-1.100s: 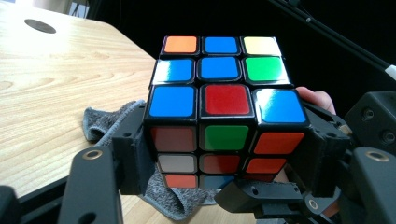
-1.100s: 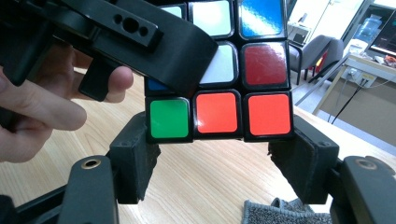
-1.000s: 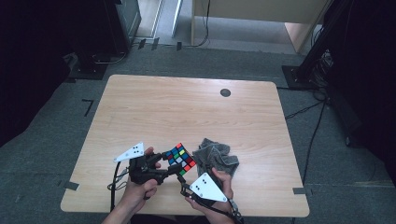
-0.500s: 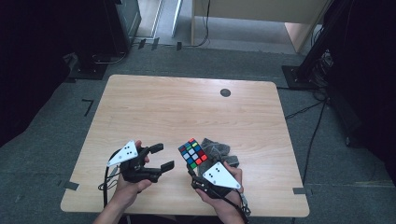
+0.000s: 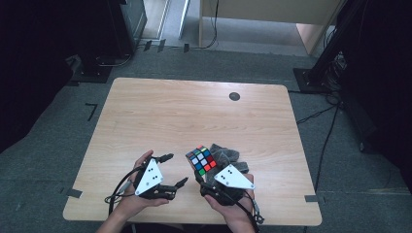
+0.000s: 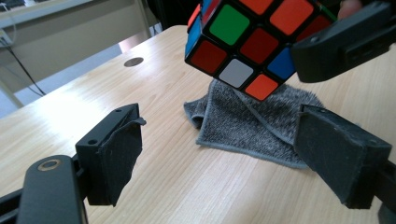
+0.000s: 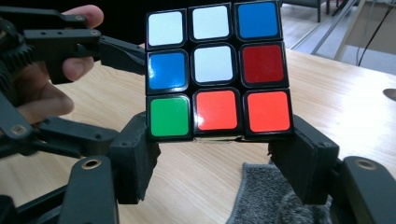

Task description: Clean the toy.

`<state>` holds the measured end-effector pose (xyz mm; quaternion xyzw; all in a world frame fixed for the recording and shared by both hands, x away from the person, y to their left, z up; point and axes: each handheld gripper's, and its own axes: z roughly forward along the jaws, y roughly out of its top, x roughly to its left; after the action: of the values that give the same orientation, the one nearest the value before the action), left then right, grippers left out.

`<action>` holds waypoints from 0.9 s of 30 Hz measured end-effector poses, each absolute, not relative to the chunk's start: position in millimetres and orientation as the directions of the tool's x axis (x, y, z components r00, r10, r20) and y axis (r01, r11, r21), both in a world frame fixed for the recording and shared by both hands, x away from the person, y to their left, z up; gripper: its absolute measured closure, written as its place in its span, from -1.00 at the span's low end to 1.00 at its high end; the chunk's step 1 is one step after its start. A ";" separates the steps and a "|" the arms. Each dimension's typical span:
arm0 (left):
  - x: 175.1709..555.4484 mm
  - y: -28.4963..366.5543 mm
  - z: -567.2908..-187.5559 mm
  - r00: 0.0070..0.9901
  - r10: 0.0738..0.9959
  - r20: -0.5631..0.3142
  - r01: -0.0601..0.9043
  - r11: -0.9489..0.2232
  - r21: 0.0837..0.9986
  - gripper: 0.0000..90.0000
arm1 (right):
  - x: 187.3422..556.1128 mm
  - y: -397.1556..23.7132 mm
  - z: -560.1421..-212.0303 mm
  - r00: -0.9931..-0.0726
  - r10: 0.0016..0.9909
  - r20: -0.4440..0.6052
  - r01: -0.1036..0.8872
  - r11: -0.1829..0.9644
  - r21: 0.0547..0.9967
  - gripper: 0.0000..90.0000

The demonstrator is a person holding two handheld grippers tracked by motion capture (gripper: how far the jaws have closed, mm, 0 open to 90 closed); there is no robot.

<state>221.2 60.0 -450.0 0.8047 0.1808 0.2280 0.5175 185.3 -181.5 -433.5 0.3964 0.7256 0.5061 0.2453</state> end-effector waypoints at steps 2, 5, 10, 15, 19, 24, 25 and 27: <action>220.0 58.9 -451.0 0.824 0.528 0.206 0.039 -0.415 0.909 -0.65 | 184.9 -180.5 -433.0 -0.568 0.821 0.054 0.335 0.171 0.926 -0.23; 218.6 57.4 -452.4 0.813 0.531 0.238 0.020 -0.434 0.900 -0.65 | 184.4 -178.6 -432.7 -0.571 0.818 0.074 0.352 0.163 0.922 -0.23; 214.1 52.1 -455.5 0.796 0.521 0.308 -0.025 -0.479 0.877 -0.65 | 183.3 -175.1 -432.1 -0.574 0.813 0.101 0.379 0.154 0.912 -0.23; 211.3 48.5 -457.3 0.790 0.506 0.347 -0.053 -0.508 0.860 -0.65 | 182.5 -173.7 -431.4 -0.577 0.808 0.117 0.391 0.148 0.908 -0.23; 210.3 47.0 -458.1 0.787 0.503 0.358 -0.062 -0.514 0.856 -0.65 | 182.3 -171.9 -432.0 -0.582 0.802 0.134 0.407 0.145 0.902 -0.23; 207.8 44.2 -460.8 0.770 0.493 0.406 -0.091 -0.545 0.833 -0.64 | 182.1 -168.9 -433.2 -0.589 0.794 0.152 0.427 0.145 0.893 -0.23; 207.0 43.3 -461.5 0.765 0.489 0.419 -0.101 -0.552 0.828 -0.64 | 182.3 -168.6 -433.4 -0.590 0.793 0.156 0.430 0.144 0.891 -0.23; 205.9 42.1 -462.3 0.760 0.485 0.432 -0.111 -0.559 0.822 -0.64 | 182.6 -168.4 -433.7 -0.594 0.787 0.168 0.437 0.140 0.888 -0.23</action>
<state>205.9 42.1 -462.3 0.8200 0.1140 0.3271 0.4557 182.6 -168.4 -433.7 0.4164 0.7349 0.5067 0.1726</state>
